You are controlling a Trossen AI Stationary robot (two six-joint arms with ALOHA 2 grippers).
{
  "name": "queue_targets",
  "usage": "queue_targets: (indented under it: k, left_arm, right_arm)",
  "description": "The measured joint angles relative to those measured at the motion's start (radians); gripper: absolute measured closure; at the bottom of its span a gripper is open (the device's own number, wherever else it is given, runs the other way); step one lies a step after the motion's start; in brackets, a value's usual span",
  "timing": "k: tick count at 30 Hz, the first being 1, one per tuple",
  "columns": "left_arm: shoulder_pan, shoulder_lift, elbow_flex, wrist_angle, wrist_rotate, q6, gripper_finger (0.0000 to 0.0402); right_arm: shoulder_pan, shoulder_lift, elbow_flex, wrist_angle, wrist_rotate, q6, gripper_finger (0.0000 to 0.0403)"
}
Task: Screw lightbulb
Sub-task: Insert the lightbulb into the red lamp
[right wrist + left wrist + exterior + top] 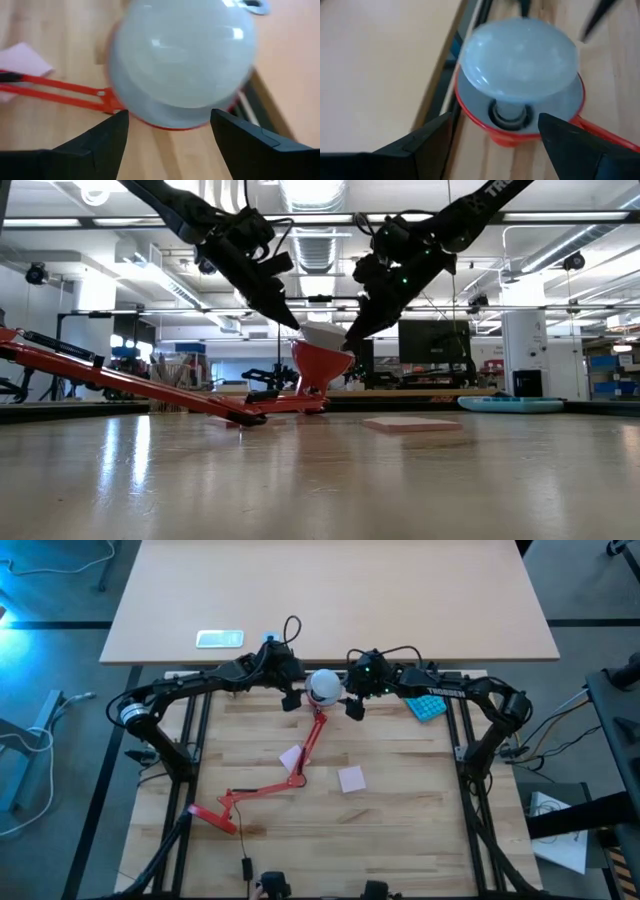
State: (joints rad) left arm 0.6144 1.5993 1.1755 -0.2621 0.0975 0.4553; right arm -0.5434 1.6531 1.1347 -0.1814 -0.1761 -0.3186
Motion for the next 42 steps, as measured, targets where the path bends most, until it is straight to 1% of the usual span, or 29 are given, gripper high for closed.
queue_targets:
  k: [3,8,11,15,19,21,24,25,30,33,39,42]
  left_arm:
    - [0.002,0.000,-0.004,0.044,-0.001,-0.003,0.0116]
    - [0.017,0.001,-0.007,0.090,-0.005,-0.008,0.0116]
    - [0.028,0.004,-0.007,0.121,-0.034,-0.028,0.0116]
    - [0.042,0.004,-0.007,0.116,-0.108,-0.030,0.0116]
    - [0.045,-0.006,-0.007,0.074,-0.113,-0.031,0.0116]
    - [0.036,-0.010,-0.007,0.060,-0.068,-0.038,0.0116]
    - [0.027,-0.010,-0.016,0.056,0.059,-0.057,0.0116]
    - [0.022,-0.007,-0.021,0.063,0.069,-0.065,0.0116]
    - [0.019,0.017,-0.028,0.077,0.050,-0.088,0.0116]
    - [0.020,0.029,-0.029,0.123,0.024,-0.108,0.0116]
    - [0.024,0.034,-0.029,0.151,-0.016,-0.103,0.0116]
    - [0.027,0.034,-0.029,0.153,-0.051,-0.091,0.0116]
  right_arm:
    - [0.007,0.000,0.000,0.000,-0.057,0.015,0.0131]
    - [0.024,0.001,0.000,-0.007,-0.059,0.031,0.0140]
    - [0.036,0.001,0.000,-0.030,-0.069,0.030,0.0145]
    - [0.043,-0.008,0.000,-0.096,-0.071,0.029,0.0150]
    - [0.034,-0.026,0.000,-0.118,-0.055,0.025,0.0153]
    - [0.026,-0.027,0.000,-0.106,-0.024,0.011,0.0152]
    - [0.006,-0.024,0.000,-0.061,0.002,-0.016,0.0148]
    - [0.003,-0.018,0.000,-0.040,0.002,-0.017,0.0146]
    - [0.001,0.009,0.000,-0.002,-0.007,-0.006,0.0140]
    - [0.013,0.013,0.000,-0.003,-0.008,-0.003,0.0140]
    - [0.047,0.012,0.000,-0.009,-0.006,0.012,0.0153]
    - [0.067,0.011,0.000,-0.018,-0.037,0.013,0.0157]
